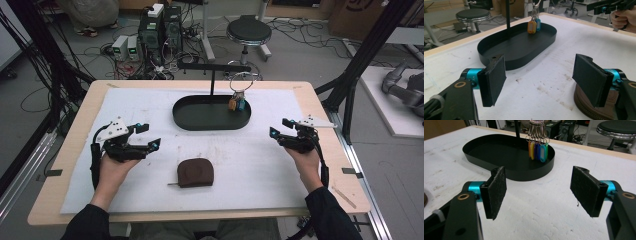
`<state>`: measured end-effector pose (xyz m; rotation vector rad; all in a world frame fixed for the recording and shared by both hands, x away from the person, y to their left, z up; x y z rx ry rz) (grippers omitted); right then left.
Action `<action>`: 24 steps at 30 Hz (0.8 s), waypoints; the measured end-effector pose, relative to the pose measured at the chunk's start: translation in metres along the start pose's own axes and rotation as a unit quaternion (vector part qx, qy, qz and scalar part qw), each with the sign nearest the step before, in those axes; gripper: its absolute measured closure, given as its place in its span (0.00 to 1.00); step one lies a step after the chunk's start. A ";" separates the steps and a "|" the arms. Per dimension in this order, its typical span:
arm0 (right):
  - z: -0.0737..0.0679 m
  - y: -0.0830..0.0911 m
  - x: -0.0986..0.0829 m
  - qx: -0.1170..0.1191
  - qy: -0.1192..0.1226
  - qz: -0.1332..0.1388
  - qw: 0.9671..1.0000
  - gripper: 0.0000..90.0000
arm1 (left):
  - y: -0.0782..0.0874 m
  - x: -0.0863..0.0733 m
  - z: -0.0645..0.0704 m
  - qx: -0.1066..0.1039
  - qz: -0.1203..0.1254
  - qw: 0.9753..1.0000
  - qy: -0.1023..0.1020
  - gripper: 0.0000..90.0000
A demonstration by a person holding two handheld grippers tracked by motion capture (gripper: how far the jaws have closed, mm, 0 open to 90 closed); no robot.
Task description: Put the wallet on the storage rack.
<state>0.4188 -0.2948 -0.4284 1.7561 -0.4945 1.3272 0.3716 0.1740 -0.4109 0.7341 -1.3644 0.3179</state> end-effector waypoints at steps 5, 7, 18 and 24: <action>0.001 0.001 0.000 0.001 -0.002 0.003 1.000 0.33 | -0.004 -0.003 0.009 -0.018 -0.002 1.000 0.014 0.29; 0.002 0.002 0.000 0.002 -0.004 0.003 1.000 0.33 | -0.006 -0.006 0.014 -0.026 -0.006 0.999 0.019 0.29; 0.001 -0.001 0.000 0.001 -0.003 0.002 1.000 0.33 | -0.019 -0.021 0.047 -0.065 -0.039 0.997 0.032 0.29; 0.000 -0.002 0.000 0.001 0.001 0.002 1.000 0.33 | -0.022 -0.034 0.057 -0.072 -0.057 0.994 0.052 0.31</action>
Point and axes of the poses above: each handheld gripper's, and its own axes: y roughly backward along the jaws, x roughly out of its top, z roughly to its right, the point moved 6 cm from there along -y, roughly forward along the jaws
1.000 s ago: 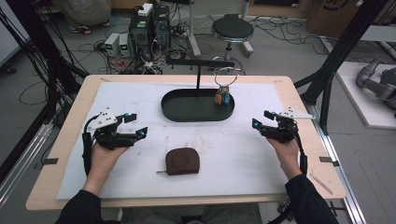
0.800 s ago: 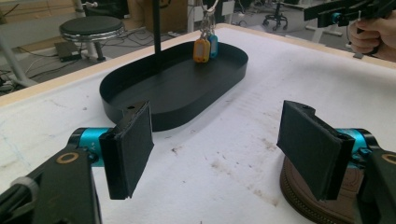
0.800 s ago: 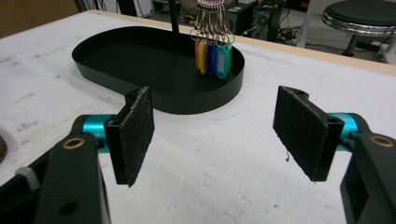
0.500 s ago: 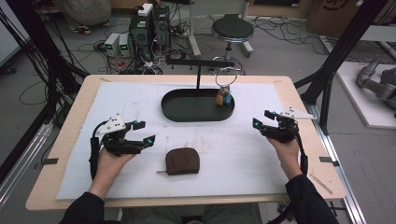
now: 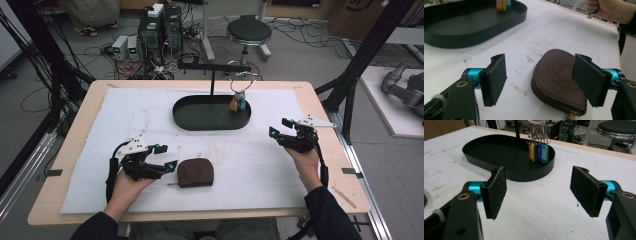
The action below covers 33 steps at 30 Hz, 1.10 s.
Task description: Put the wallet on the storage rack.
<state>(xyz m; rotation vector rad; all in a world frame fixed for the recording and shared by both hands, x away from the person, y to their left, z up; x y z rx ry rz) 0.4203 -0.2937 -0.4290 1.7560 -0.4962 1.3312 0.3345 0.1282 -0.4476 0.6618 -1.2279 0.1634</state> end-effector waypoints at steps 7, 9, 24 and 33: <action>-0.001 0.000 0.000 0.001 0.002 0.000 1.000 0.33 | -0.007 -0.011 0.011 -0.017 -0.030 0.999 0.002 0.33; -0.002 0.000 0.000 0.002 0.000 0.000 1.000 0.33 | -0.008 -0.013 0.014 -0.021 -0.034 0.999 -0.003 0.33; -0.002 -0.002 -0.001 0.007 0.001 -0.003 1.000 0.33 | -0.022 -0.028 0.025 -0.034 -0.086 0.996 0.000 0.30; -0.005 -0.003 -0.001 0.012 0.004 -0.005 1.000 0.33 | -0.026 -0.031 0.026 -0.034 -0.105 0.994 0.000 0.28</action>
Point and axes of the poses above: each handheld gripper's, and its own axes: y roughly backward along the jaws, x roughly out of its top, z roughly to its right, the point moved 6 cm from there along -y, roughly forward along the jaws
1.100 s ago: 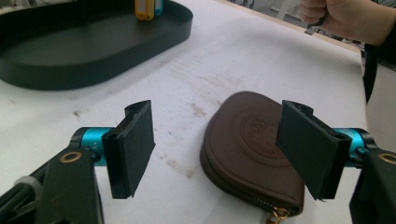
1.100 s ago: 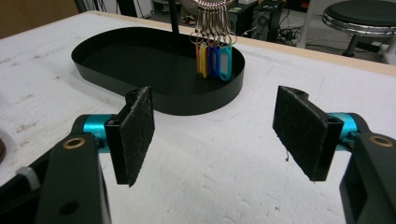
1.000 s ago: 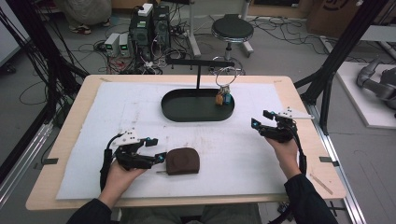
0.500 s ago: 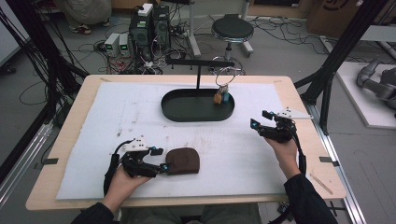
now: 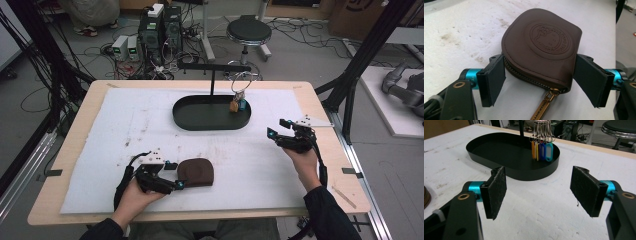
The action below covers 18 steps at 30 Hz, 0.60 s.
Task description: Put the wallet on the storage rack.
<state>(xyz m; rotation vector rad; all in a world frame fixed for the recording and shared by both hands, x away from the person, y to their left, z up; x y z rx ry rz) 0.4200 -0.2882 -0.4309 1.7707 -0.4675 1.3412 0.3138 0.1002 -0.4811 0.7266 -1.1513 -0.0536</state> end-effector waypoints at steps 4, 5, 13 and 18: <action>-0.001 -0.001 0.000 0.003 0.002 -0.002 1.000 0.33 | -0.001 0.000 0.001 0.000 -0.004 1.000 -0.003 0.27; -0.002 -0.001 -0.001 0.006 0.001 -0.003 1.000 0.33 | -0.001 0.000 0.001 0.000 -0.004 1.000 -0.002 0.27; -0.010 -0.006 -0.002 0.026 0.009 -0.012 1.000 0.33 | -0.007 -0.003 0.002 0.005 -0.035 0.999 -0.001 0.27; -0.018 -0.010 -0.002 0.036 0.021 -0.020 0.999 0.33 | -0.005 -0.003 0.003 0.001 -0.027 1.000 -0.012 0.47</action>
Point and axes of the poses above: each handheld gripper's, and its own axes: y roughly backward along the jaws, x roughly out of its top, z roughly to its right, the point moved 6 cm from there along -y, roughly forward along the jaws
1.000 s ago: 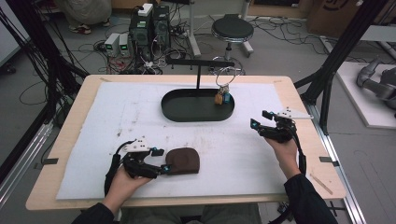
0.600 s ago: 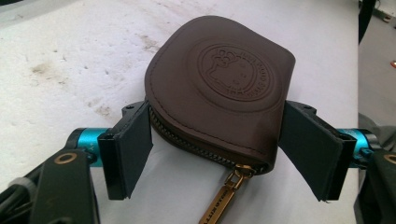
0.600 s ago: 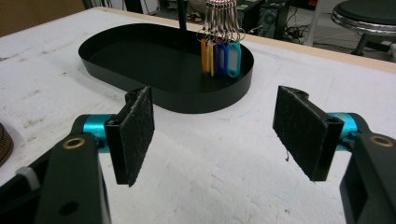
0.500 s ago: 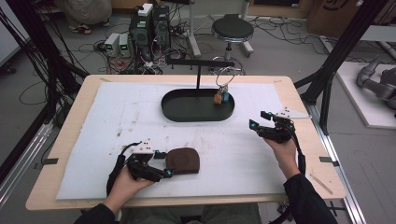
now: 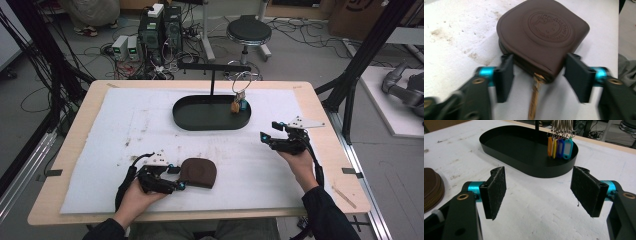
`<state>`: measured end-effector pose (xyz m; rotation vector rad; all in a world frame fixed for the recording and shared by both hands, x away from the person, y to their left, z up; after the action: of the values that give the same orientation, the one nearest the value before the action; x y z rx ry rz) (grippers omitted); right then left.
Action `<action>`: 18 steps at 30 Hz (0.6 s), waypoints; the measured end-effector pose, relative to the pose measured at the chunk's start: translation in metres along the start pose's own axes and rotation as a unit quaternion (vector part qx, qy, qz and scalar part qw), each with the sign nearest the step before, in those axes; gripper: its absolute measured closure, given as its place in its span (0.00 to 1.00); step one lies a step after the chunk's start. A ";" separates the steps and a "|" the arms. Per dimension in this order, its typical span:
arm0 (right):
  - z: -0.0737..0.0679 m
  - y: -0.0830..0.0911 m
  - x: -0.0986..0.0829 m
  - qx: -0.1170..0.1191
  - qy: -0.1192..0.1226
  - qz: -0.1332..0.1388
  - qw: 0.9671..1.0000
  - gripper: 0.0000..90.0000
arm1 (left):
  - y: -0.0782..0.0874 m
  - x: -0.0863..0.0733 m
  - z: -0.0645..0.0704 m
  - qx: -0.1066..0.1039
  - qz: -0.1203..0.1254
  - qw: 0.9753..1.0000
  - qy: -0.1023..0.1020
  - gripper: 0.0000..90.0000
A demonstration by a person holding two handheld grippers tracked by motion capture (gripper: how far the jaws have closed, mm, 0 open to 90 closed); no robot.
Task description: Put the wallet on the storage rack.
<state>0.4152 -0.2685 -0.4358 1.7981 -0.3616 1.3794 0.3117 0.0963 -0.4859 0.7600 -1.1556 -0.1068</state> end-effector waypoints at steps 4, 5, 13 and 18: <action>-0.004 -0.003 -0.001 0.010 0.004 -0.007 1.000 0.33 | 0.000 0.000 0.000 0.003 0.000 1.000 -0.001 0.49; -0.005 -0.003 -0.001 0.011 0.006 -0.007 1.000 0.33 | 0.000 0.000 0.001 0.003 0.001 1.000 -0.001 0.49; -0.020 -0.011 -0.001 0.040 0.013 -0.020 0.999 0.33 | 0.000 0.001 0.001 0.004 0.003 1.000 -0.004 0.55; -0.039 -0.020 0.002 0.070 0.023 -0.022 0.997 0.33 | 0.000 0.000 0.002 0.009 0.002 1.000 -0.009 0.66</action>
<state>0.4030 -0.2269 -0.4400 1.8727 -0.2055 1.4429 0.3098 0.0952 -0.4851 0.7741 -1.1763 -0.0996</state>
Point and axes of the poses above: each handheld gripper's, and its own axes: y roughly backward along the jaws, x roughly out of its top, z roughly to its right, the point moved 6 cm from there along -y, roughly forward along the jaws
